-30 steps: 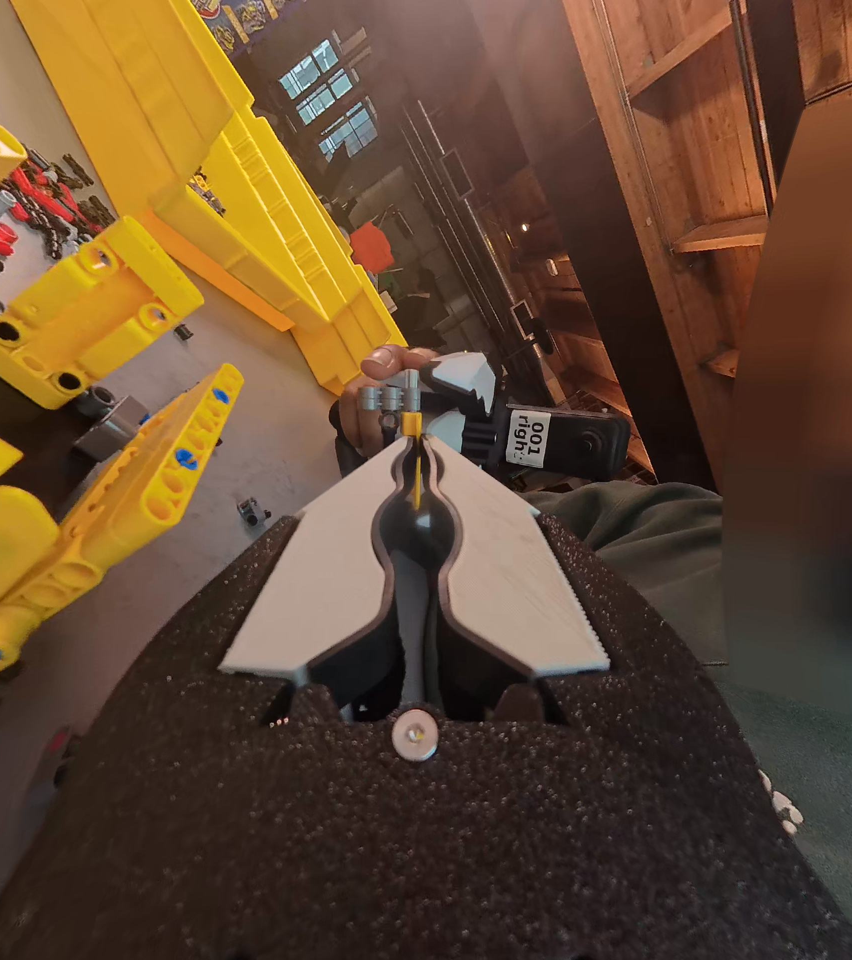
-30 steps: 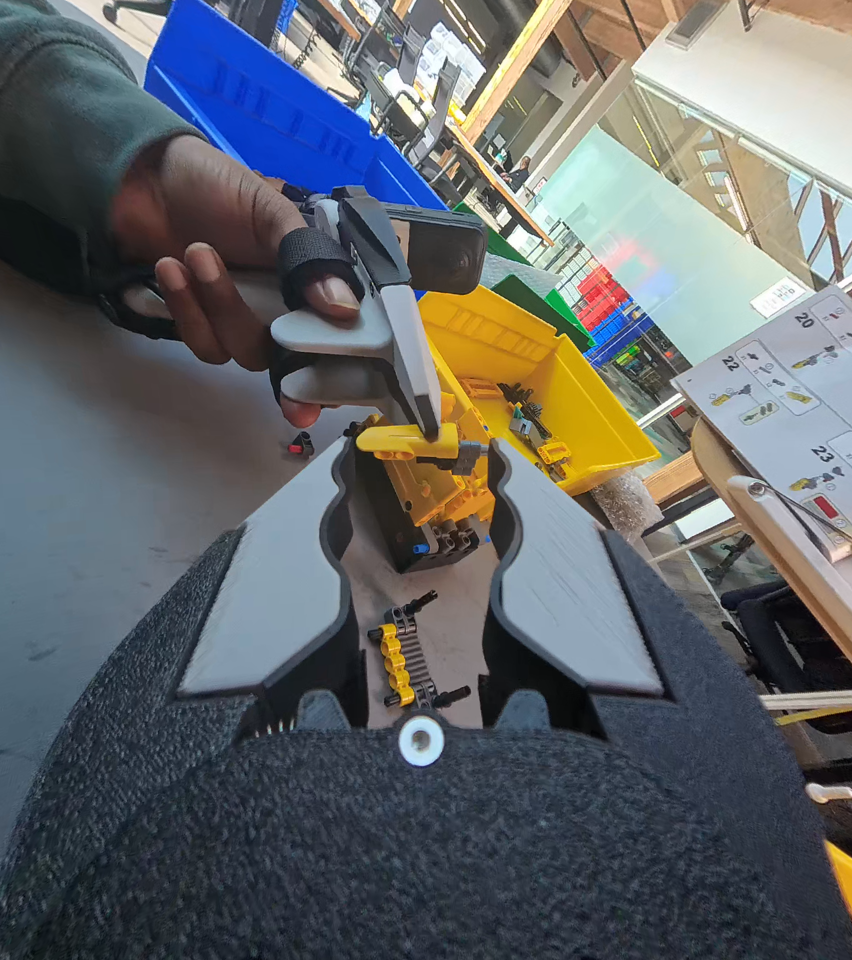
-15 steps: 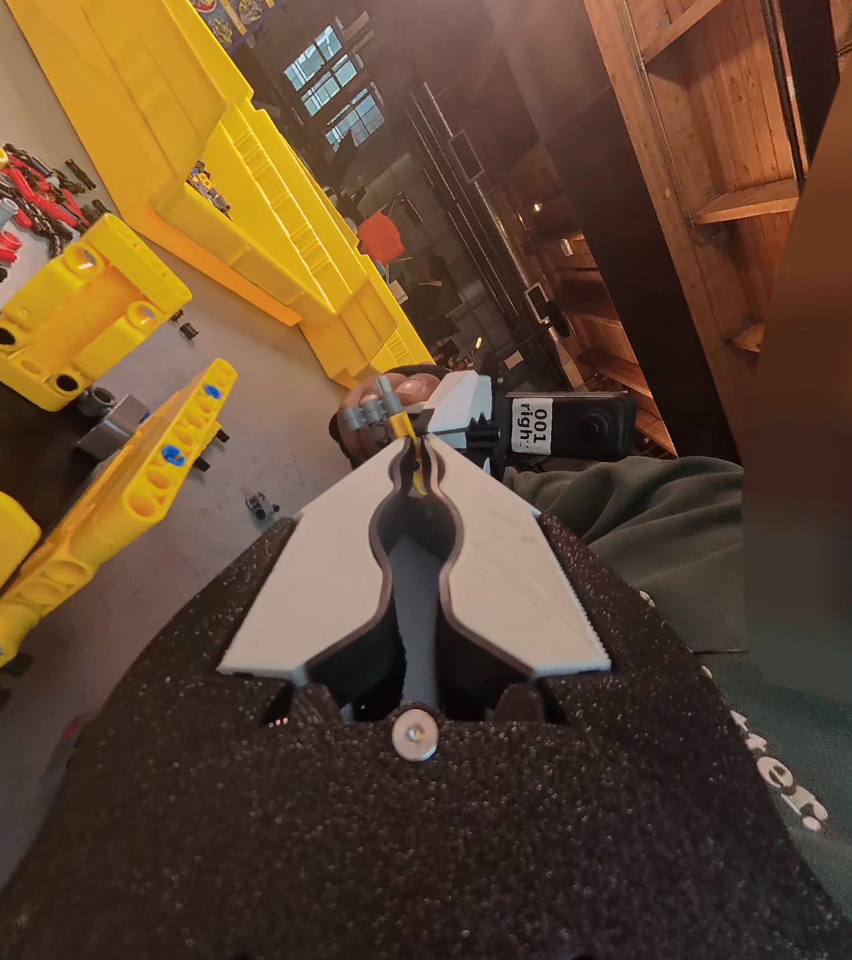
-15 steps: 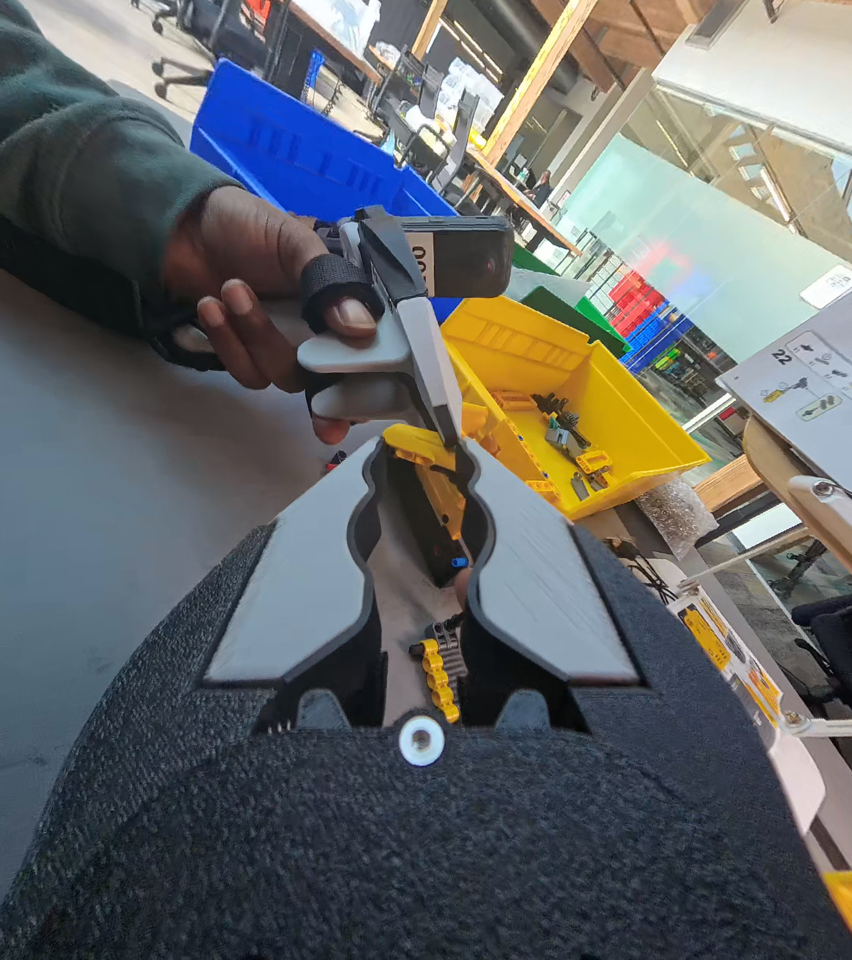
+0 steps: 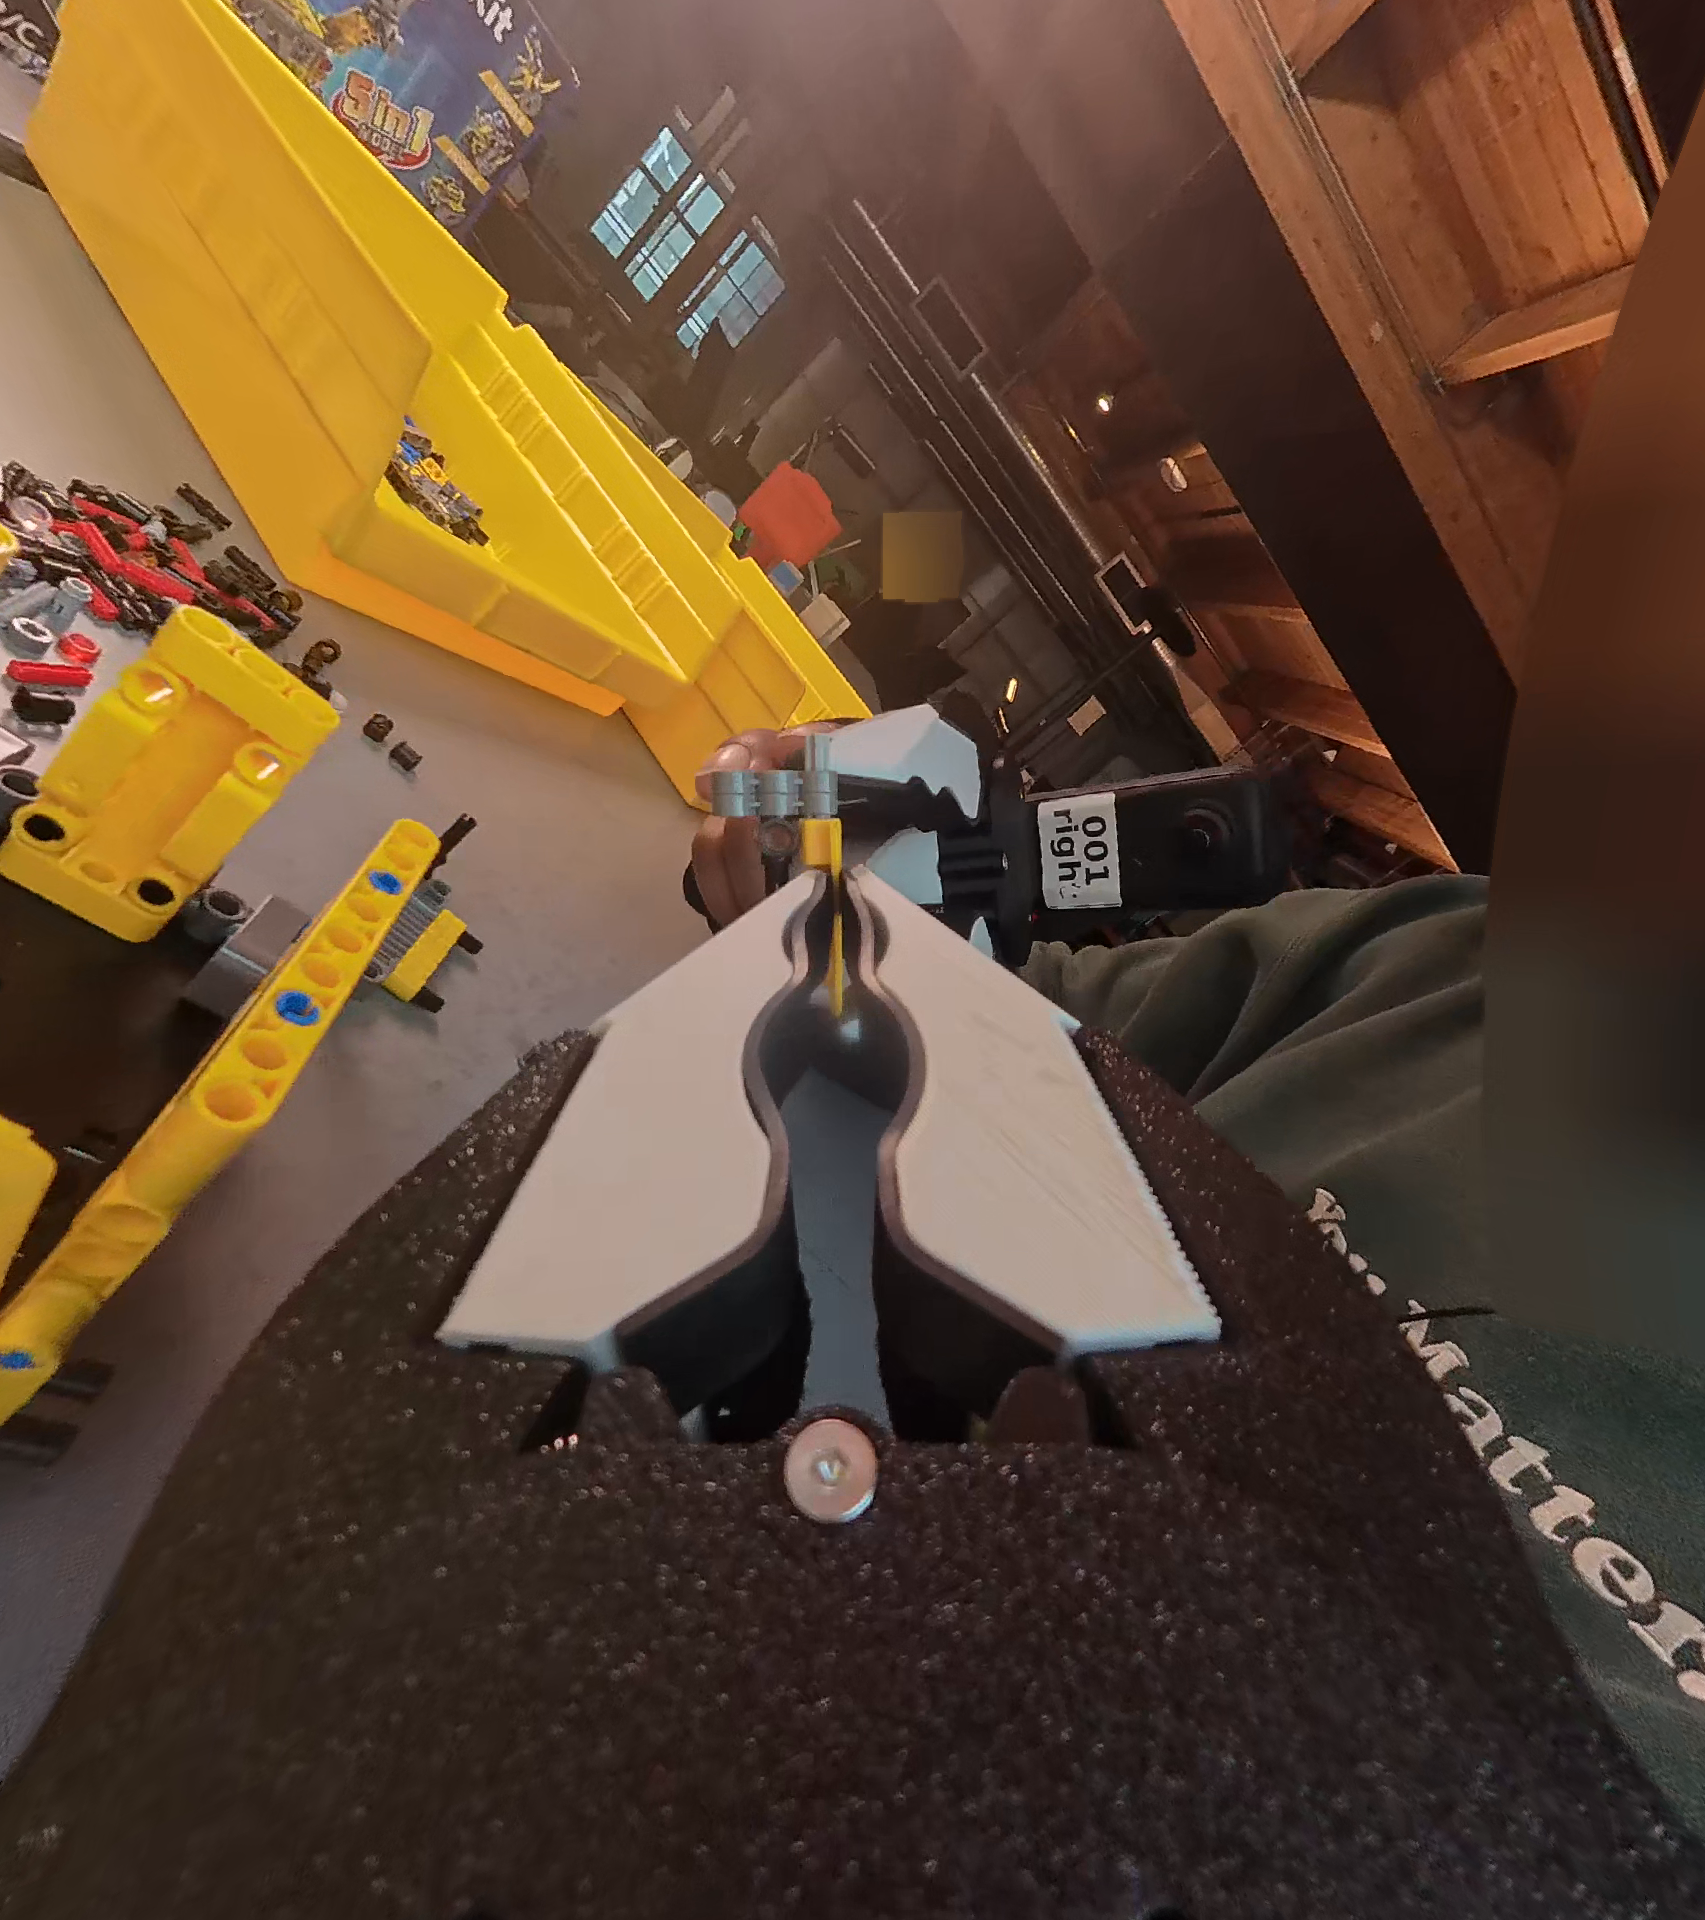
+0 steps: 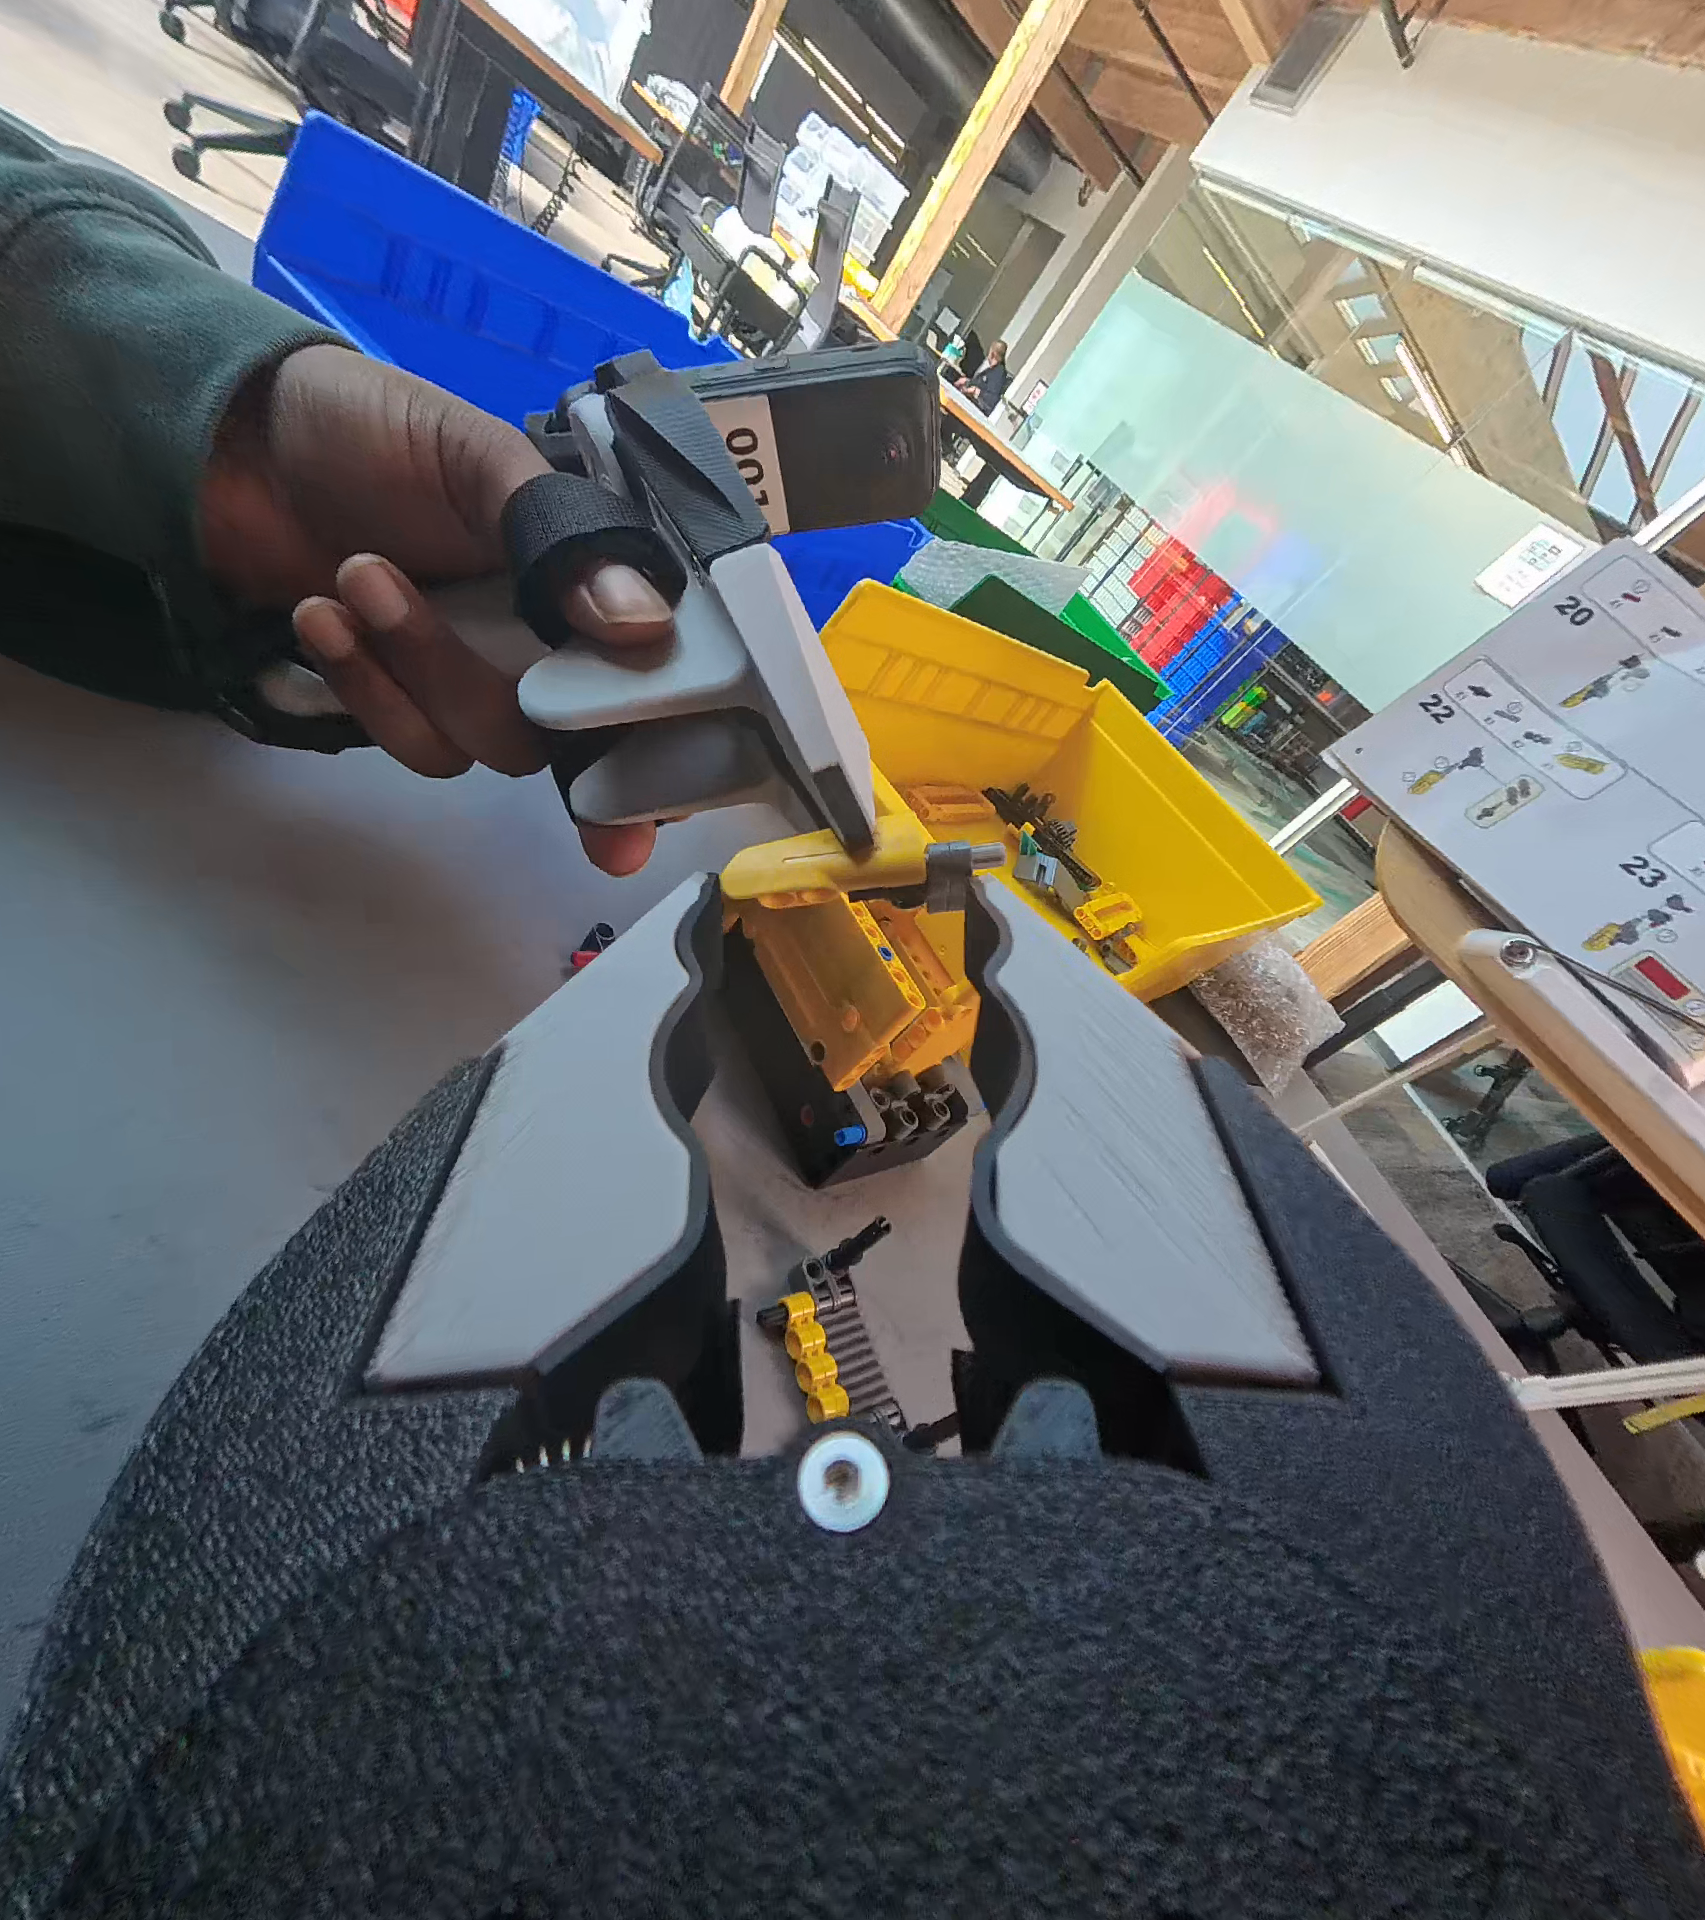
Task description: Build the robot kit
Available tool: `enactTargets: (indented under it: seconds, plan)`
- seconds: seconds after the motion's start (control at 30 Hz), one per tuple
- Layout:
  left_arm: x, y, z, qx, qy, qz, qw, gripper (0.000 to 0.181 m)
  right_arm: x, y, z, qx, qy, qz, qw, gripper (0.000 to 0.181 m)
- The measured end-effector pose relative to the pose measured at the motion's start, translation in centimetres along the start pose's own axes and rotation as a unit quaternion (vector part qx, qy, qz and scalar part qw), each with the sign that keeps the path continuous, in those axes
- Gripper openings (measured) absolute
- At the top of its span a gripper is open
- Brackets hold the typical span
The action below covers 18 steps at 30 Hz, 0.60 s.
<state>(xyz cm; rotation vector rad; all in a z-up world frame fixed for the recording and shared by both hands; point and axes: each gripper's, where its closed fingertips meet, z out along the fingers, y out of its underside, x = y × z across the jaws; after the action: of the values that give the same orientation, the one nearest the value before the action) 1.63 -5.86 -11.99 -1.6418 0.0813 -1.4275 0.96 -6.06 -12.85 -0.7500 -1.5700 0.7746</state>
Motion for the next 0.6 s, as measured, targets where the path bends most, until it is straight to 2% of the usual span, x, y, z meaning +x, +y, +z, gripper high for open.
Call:
enactTargets:
  seconds: [0.13, 0.23, 0.53, 0.6]
  plan:
    - [-0.3, 0.5, 0.1, -0.012, -0.001, -0.007, 1.000, 0.000, -0.4, 0.5, 0.2, -0.013, 0.000, -0.021, 1.000, 0.046]
    - [-0.3, 0.7, 0.2, -0.014, 0.001, -0.011, 1.000, 0.001, -0.8, 0.8, 0.3, -0.020, -0.008, -0.022, 1.000, 0.037]
    - [-1.1, 0.8, 0.2, -0.020, -0.047, 0.049, 0.997, 0.001, -0.9, 1.5, 0.6, -0.039, -0.001, -0.024, 0.999, 0.035]
    - [-1.2, 0.5, 0.2, -0.014, -0.059, 0.067, 0.996, 0.002, -1.0, 1.7, 0.7, -0.043, 0.001, -0.028, 0.999, 0.024]
